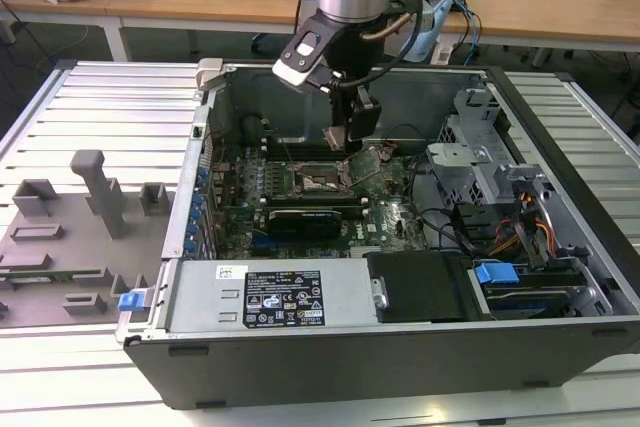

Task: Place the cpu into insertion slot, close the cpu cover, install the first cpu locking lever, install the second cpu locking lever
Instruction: 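Place the cpu into insertion slot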

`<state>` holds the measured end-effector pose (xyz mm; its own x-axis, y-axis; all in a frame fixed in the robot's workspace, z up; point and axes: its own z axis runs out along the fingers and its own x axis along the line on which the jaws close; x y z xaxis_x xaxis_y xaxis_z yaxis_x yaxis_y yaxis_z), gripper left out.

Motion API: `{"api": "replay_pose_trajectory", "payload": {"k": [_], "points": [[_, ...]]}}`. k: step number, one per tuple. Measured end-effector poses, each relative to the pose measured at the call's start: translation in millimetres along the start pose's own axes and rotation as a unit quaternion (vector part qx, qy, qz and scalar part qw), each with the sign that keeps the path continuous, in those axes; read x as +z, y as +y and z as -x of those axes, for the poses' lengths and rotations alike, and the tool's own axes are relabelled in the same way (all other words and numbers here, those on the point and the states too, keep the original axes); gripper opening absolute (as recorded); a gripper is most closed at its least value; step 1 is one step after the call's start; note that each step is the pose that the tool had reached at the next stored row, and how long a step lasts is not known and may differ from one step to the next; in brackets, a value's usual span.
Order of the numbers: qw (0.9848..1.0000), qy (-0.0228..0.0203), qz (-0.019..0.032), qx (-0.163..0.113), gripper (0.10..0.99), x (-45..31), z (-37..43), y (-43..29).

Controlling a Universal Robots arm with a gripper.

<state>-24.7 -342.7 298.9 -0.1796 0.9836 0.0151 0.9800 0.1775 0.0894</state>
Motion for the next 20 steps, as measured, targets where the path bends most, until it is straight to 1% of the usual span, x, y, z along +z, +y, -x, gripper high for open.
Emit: {"api": "replay_pose_trajectory", "payload": {"k": [1, 2, 4, 6, 8, 10, 11, 14, 15, 17, 18, 20], "points": [[1.0000, -0.0007, 0.0001, 0.008, 0.537, 0.1, 0.0, 0.0], [0.9997, -0.0021, 0.0004, 0.023, 0.537, 0.2, 0.0, 0.0], [0.9991, -0.0038, 0.0007, 0.043, 0.537, 0.5, 0.0, 0.0], [0.9982, -0.0054, 0.0009, 0.060, 0.537, 0.6, 0.0, 0.0], [0.9970, -0.0070, 0.0012, 0.078, 0.537, 0.9, 0.0, -0.1], [0.9953, -0.0086, 0.0014, 0.096, 0.537, 1.1, 0.0, -0.1], [0.9939, -0.0099, 0.0016, 0.109, 0.537, 1.3, 0.0, -0.1], [0.9909, -0.0120, 0.0020, 0.134, 0.537, 1.7, 0.0, -0.1], [0.9894, -0.0130, 0.0021, 0.145, 0.537, 2.7, 0.0, -0.2], [0.9893, -0.0130, 0.0022, 0.145, 0.537, 8.9, -0.6, -1.7], [0.9897, -0.0128, 0.0022, 0.143, 0.537, 12.8, -1.5, -3.2], [0.9907, -0.0119, 0.0021, 0.136, 0.537, 16.4, -1.9, -4.9]]}}
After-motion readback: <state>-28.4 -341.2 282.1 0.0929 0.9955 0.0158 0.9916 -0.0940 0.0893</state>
